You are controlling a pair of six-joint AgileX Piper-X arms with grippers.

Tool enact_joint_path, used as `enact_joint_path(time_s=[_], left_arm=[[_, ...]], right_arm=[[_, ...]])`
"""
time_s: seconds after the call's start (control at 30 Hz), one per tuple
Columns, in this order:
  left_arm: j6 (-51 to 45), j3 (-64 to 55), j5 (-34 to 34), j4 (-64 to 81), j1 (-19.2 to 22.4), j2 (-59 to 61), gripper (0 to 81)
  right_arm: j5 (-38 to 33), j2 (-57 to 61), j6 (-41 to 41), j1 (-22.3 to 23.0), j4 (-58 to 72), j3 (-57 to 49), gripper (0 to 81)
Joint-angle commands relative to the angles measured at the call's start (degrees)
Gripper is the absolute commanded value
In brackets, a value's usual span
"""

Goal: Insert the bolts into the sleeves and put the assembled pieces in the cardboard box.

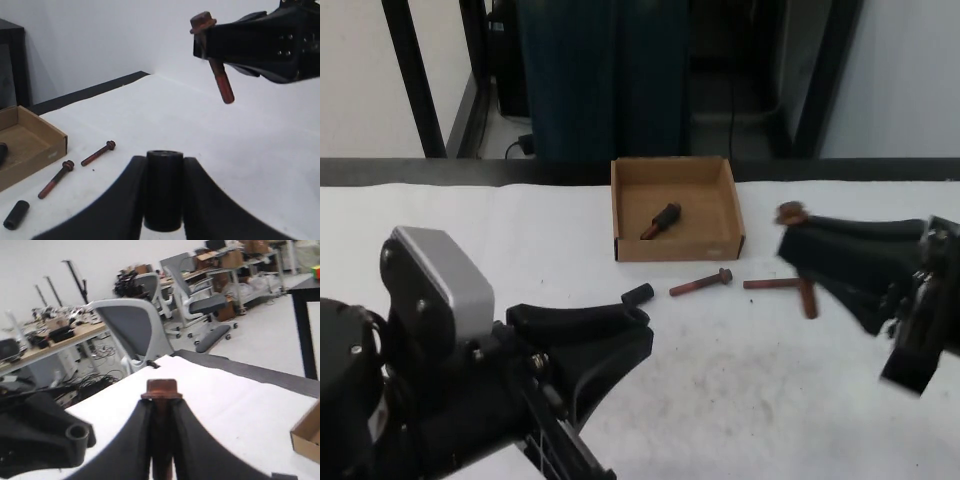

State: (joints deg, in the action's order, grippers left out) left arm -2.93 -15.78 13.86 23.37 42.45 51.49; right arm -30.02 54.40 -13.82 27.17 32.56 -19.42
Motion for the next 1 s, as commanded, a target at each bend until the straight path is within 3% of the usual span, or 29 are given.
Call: enact_joint_path(time_s=[0.0, 0.2, 0.3, 0.4, 0.63, 0.77, 0.97], left_arm=[[0.11, 0.25, 0.35, 7.19, 0.4, -0.11, 0.8], [3.41, 1.13, 0.73, 13.41, 0.4, 0.59, 0.8], [3.39, 3.48, 0.7, 17.12, 0.4, 1.14, 0.8], [3.39, 5.07, 0.7, 19.04, 0.4, 1.11, 0.8], [3.39, 5.06, -0.3, 20.67, 0.4, 1.11, 0.8], [3.39, 5.06, -5.0, 20.99, 0.4, 1.11, 0.8], [2.26, 5.06, -6.41, 20.99, -0.44, 2.13, 0.8]], right_arm=[[0.85, 2.72, 7.59, 5.75, 8.2, -0.33, 0.3], [11.48, 10.7, 9.35, 14.76, 13.54, -3.81, 0.3], [12.94, 14.66, 17.28, 17.53, 17.3, -7.05, 0.3], [18.62, 16.55, 21.7, 18.67, 19.35, -10.62, 0.3], [21.96, 17.35, 21.56, 19.6, 19.35, -13.34, 0.3], [26.07, 17.35, 21.17, 22.74, 19.9, -13.43, 0.3], [30.53, 18.92, 20.27, 27.36, 22.87, -13.62, 0.3]])
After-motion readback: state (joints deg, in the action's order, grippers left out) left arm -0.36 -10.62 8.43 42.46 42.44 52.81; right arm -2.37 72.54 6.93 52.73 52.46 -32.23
